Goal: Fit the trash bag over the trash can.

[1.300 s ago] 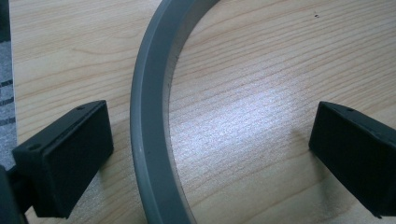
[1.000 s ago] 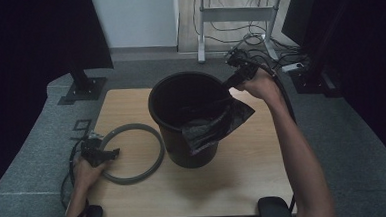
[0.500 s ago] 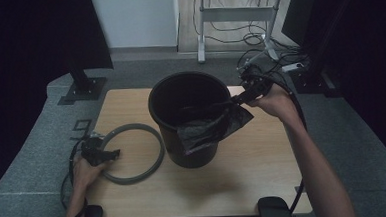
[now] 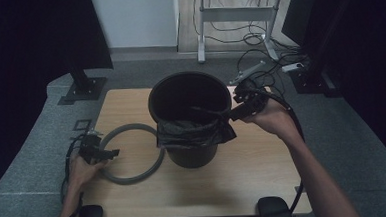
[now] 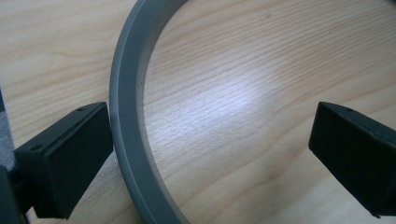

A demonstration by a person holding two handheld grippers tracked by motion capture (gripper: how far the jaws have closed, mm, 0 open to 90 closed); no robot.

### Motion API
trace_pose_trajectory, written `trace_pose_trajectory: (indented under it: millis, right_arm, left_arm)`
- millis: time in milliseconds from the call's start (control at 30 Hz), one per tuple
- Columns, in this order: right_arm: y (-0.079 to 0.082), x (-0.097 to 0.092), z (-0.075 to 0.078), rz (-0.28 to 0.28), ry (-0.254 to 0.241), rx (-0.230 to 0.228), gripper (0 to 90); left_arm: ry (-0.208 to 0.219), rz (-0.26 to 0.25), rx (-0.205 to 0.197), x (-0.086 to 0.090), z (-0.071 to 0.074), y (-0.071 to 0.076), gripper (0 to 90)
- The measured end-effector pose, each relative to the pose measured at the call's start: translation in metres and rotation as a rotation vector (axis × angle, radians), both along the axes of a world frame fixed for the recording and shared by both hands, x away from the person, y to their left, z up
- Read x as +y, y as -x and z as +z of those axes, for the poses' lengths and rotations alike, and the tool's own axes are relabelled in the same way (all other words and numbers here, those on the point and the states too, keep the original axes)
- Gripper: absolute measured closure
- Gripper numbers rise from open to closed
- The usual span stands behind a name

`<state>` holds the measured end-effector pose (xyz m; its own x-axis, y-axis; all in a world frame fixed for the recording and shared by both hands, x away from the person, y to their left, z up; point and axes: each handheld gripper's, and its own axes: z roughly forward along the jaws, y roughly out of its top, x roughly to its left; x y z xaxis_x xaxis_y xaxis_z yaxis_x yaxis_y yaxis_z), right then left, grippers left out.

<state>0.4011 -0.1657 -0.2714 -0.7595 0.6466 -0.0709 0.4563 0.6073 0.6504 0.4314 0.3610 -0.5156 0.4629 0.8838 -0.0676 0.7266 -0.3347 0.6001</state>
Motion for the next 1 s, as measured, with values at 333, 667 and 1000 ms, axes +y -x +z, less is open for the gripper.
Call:
trace_pose_trajectory:
  millis: [333, 667, 1000]
  right_arm:
    - [-0.016, -0.002, 0.014, -0.003, -0.009, -0.04, 27.6]
    - [-0.022, 0.013, 0.018, 0.082, -0.051, -0.051, 28.7]
    - [-0.01, 0.031, 0.018, 0.16, -0.067, -0.073, 30.9]
  left_arm:
    - [0.028, -0.138, -0.017, -0.019, 0.06, 0.008, 0.0]
    - [0.023, -0.313, -0.077, -0.057, 0.125, 0.013, 5.6]
    - [0.063, -0.457, -0.129, -0.089, 0.184, 0.018, 11.9]
